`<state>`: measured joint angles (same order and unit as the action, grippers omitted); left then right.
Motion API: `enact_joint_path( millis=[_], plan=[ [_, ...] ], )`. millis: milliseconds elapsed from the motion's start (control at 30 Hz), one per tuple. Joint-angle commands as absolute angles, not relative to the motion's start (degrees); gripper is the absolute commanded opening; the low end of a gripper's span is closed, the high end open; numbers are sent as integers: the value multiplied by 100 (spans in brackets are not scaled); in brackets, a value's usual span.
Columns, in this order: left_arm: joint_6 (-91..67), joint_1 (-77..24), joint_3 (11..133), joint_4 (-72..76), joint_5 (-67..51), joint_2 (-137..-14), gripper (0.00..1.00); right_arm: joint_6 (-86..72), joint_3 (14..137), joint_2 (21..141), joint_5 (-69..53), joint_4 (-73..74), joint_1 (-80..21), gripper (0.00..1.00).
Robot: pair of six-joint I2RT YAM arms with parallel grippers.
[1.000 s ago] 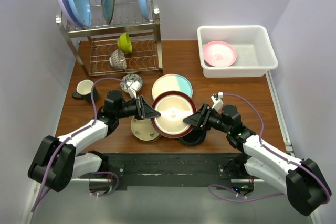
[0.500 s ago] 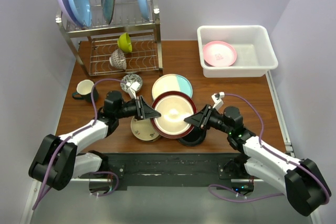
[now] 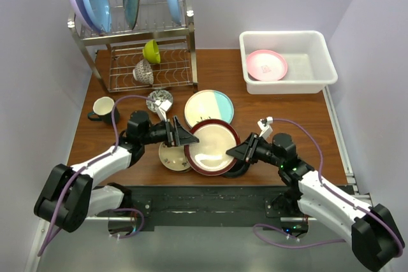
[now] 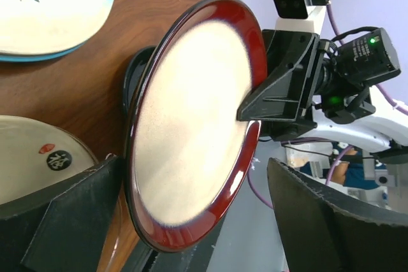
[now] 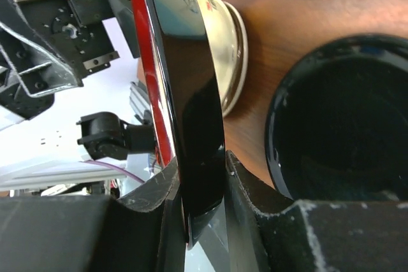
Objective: Place the plates into the plastic bin on the countertop
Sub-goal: Place the plate in the plastic bin.
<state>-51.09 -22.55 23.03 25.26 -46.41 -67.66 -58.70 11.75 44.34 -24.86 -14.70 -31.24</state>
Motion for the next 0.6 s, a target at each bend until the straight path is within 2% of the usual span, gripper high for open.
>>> enact_joint_path(
  millis=[0, 133, 333, 567],
  plan=[
    [-4650, -2259, 2619, 2392, -4465, -6469, 100, -5792, 1380, 4149, -2496, -1654, -3146, 0],
    [-4150, -2259, 2882, 1393, -4097, -6372, 100, -5704, 1546, 4043, -2452, -1363, -3147, 0],
    [-3402, -2259, 3453, -286, -2937, -6337, 100, -5730, 1556, 3815, -2373, -1081, -3147, 0],
    [-2839, -2259, 3954, -1397, -1644, -6302, 100, -5678, 1555, 3331, -2119, -319, -3146, 0]
  ],
)
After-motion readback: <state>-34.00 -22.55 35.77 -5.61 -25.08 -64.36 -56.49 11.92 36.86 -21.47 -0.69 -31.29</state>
